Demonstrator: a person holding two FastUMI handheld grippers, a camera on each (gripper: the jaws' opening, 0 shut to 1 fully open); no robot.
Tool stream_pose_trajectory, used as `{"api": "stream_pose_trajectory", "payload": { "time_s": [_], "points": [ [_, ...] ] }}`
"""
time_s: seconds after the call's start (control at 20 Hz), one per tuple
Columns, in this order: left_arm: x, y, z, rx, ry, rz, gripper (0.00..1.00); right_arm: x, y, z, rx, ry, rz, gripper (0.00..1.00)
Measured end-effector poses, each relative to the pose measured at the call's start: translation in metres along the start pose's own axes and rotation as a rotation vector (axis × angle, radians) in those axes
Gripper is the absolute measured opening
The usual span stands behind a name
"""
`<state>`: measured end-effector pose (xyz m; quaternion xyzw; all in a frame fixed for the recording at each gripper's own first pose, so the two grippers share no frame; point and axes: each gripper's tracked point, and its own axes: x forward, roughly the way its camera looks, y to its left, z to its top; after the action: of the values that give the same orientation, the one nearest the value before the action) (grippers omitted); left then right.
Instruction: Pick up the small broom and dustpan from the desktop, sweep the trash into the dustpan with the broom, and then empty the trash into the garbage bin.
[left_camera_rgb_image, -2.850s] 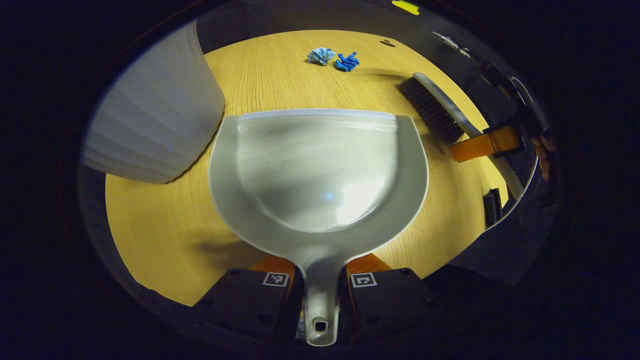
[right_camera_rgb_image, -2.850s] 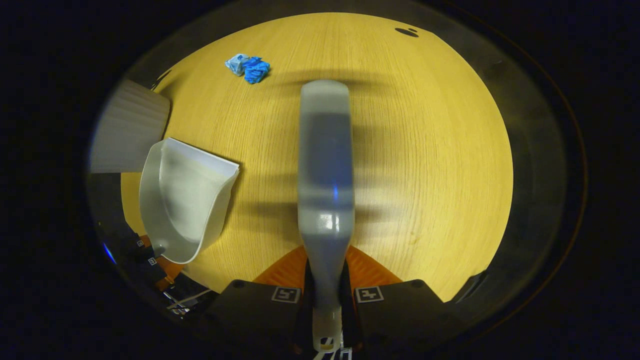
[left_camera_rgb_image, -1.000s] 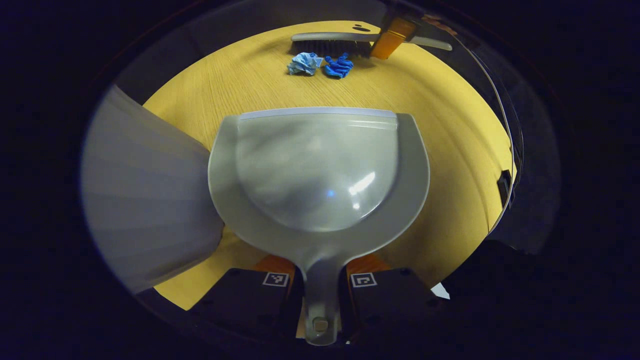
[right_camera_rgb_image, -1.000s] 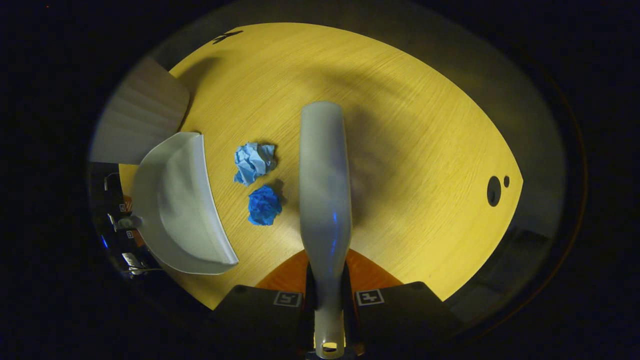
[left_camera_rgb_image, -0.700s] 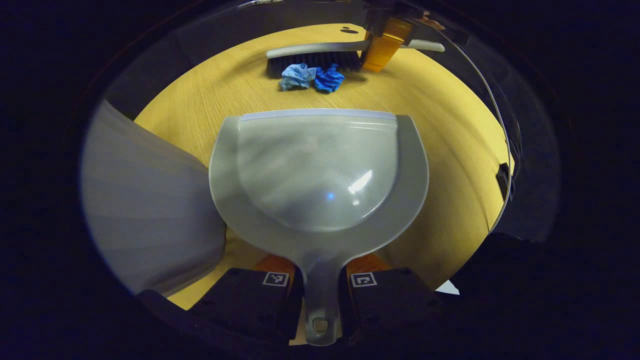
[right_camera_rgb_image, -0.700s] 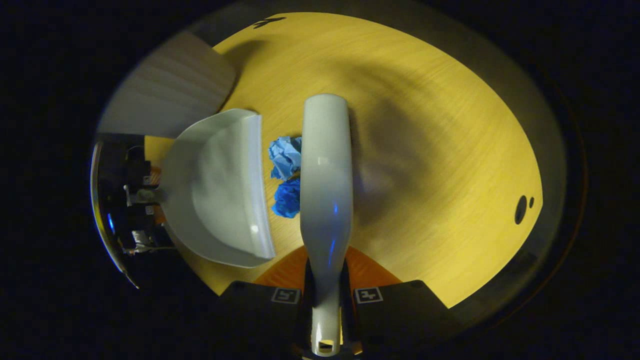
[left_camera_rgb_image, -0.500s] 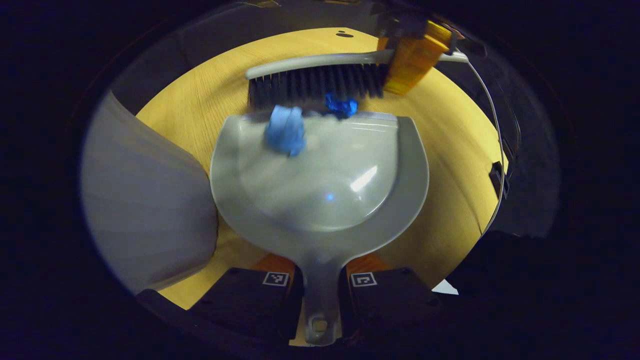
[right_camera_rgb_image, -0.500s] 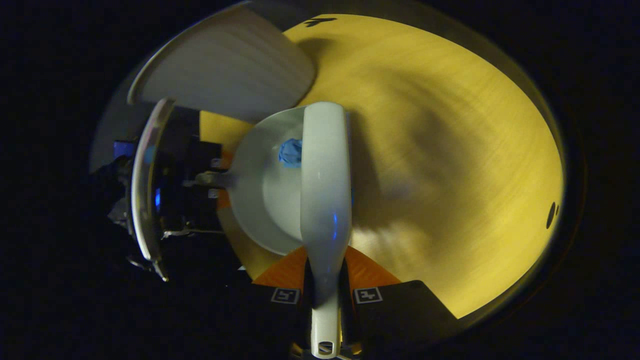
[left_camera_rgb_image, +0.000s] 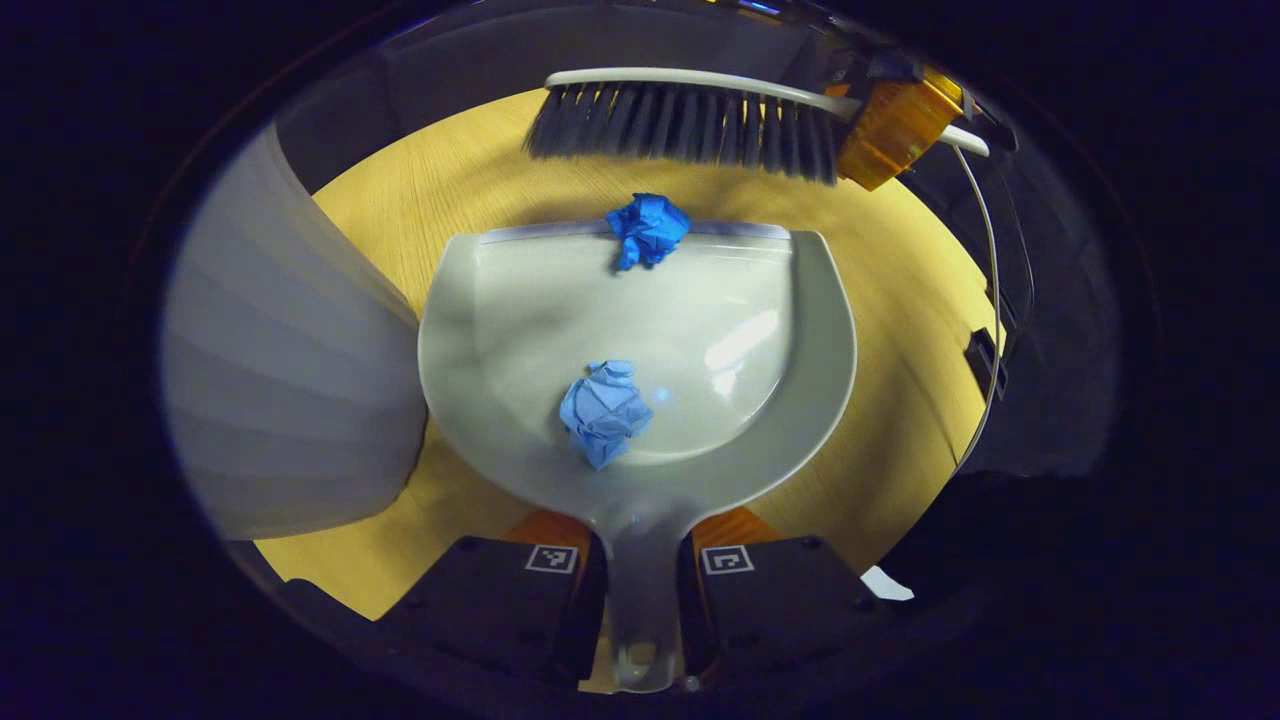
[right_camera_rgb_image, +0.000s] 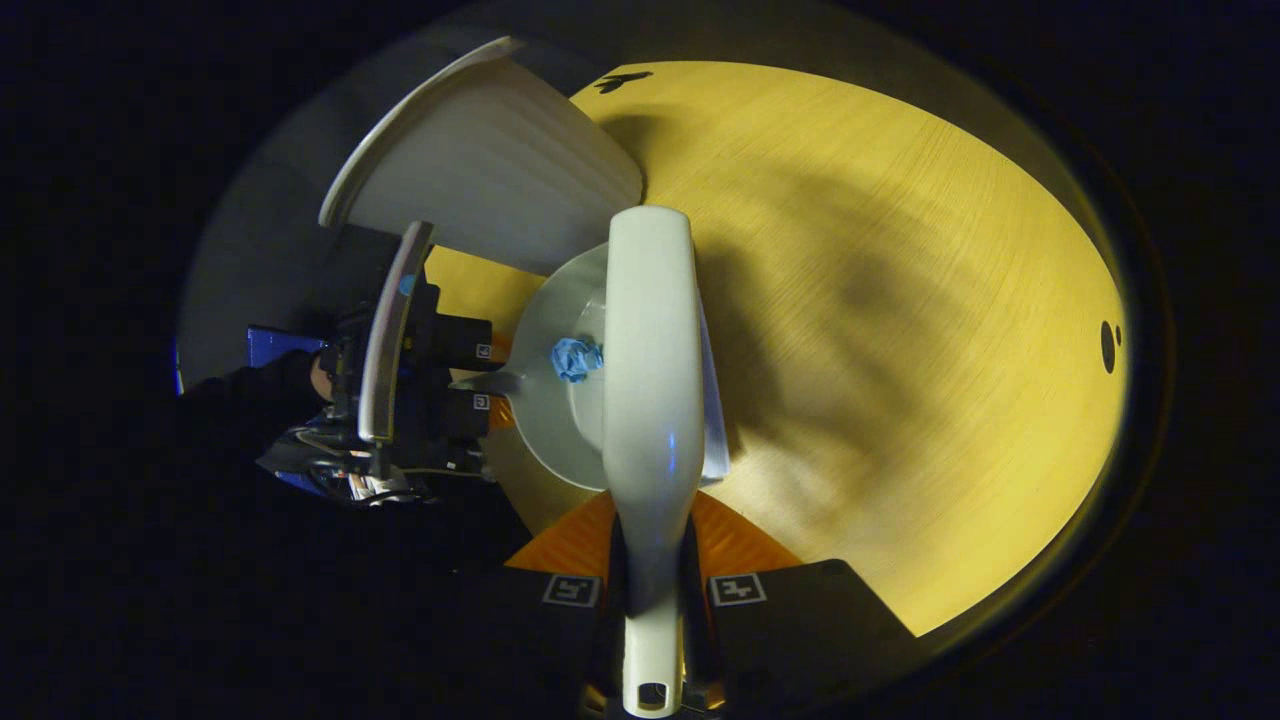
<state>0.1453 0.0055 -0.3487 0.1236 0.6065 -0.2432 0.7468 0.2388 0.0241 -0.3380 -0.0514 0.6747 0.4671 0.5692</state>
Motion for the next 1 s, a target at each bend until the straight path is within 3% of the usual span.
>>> {"api": "stream_pose_trajectory", "payload": {
  "time_s": [0.2, 0.4, 0.65, 0.85, 1.0],
  "points": [
    [0.002, -0.002, -0.001, -0.015, -0.025, 0.004, 0.29, -0.036, -0.004, 0.009, 0.056, -0.141, -0.002, 0.25],
    [-0.003, -0.002, 0.005, -0.023, -0.084, -0.029, 0.29, -0.068, -0.02, 0.001, 0.09, -0.212, -0.057, 0.25],
    [-0.019, -0.001, 0.01, 0.063, -0.16, -0.053, 0.29, -0.109, -0.046, -0.017, 0.126, -0.274, -0.114, 0.25],
    [-0.022, 0.009, 0.013, 0.136, -0.195, -0.03, 0.28, -0.138, -0.052, -0.037, 0.155, -0.315, -0.168, 0.25],
    [-0.018, 0.01, 0.013, 0.125, -0.25, 0.014, 0.29, -0.144, -0.043, -0.051, 0.129, -0.346, -0.196, 0.25]
  ]
}}
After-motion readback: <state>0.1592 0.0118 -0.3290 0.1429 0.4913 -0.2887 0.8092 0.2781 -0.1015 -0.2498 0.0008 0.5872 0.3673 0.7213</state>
